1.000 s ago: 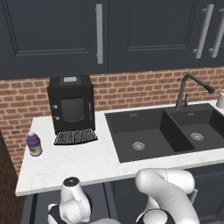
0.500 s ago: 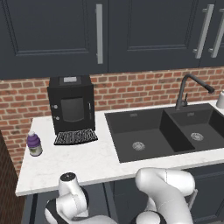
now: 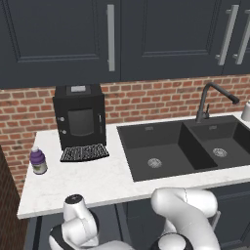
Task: Pick the rolling pin from the drawer and place it on the counter.
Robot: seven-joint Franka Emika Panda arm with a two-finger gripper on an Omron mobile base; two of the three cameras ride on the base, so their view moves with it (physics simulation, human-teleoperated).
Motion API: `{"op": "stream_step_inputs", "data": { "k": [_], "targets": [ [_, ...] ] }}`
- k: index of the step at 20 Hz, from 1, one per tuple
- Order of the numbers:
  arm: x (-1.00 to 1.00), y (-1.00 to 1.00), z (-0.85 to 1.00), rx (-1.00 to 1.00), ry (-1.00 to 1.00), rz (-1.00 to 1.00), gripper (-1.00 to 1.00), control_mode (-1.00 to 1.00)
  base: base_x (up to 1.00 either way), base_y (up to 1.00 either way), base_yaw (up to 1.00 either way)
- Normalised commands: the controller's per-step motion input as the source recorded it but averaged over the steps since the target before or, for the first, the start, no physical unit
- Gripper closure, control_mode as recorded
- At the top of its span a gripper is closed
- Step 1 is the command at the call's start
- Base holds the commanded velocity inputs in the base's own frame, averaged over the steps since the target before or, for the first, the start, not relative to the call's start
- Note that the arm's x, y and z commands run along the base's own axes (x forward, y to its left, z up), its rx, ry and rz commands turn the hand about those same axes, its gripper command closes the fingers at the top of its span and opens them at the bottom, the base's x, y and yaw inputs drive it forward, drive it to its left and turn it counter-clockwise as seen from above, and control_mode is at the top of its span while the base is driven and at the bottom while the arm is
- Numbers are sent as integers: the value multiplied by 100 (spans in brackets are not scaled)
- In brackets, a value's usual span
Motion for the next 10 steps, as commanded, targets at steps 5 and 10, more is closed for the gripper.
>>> {"op": "stream_step_inputs", "data": {
  "k": [5,10],
  "targets": [
    [-83,-2,77,0,1,0,100,-100,0,0,0],
    [-34,-25,100,1,2,0,100,-100,0,0,0]
  ]
}}
